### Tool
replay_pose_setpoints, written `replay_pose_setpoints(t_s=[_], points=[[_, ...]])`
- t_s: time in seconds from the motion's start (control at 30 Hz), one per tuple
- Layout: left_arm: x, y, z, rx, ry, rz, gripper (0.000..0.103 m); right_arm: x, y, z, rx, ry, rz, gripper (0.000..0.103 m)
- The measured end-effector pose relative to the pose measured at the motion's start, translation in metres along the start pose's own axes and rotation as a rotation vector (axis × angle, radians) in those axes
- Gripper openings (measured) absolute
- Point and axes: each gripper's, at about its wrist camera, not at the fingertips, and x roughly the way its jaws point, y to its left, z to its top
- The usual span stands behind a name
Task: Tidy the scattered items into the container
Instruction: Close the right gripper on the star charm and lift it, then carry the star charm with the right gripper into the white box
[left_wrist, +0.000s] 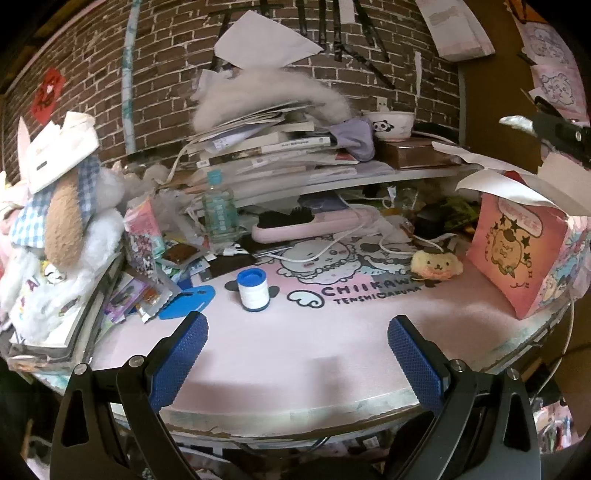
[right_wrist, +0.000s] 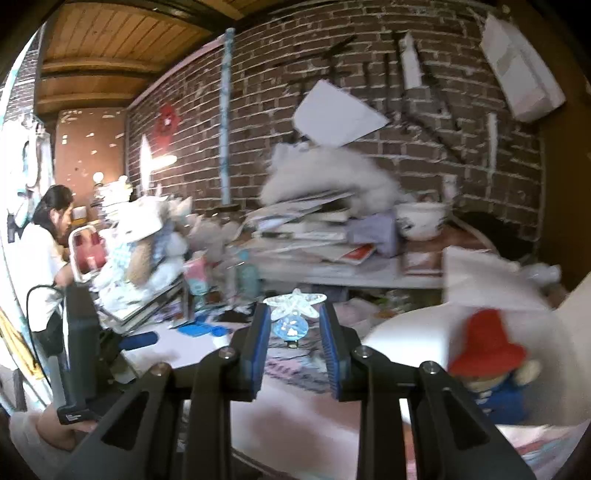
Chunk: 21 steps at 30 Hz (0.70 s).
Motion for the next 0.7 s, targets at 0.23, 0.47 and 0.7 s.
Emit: replay_pose_setpoints(t_s=[0.23, 0.47, 0.7], points=[[0.001, -0.009, 0.002, 0.019, 0.001, -0.018, 0.098, -0.022, -0.057, 0.014, 0.064, 0.077, -0.212, 0.024], [0.004, -0.013, 0.003, 0.027, 0.009, -0.020, 0.098, -0.031, -0.119, 0.013, 0.163, 0.194, -0.337, 0.024], [0.005, -0.015, 0.003, 0.031, 0.014, -0.021, 0.098, -0.029, -0.138, 0.003, 0.146, 0.313, -0.354, 0.024]])
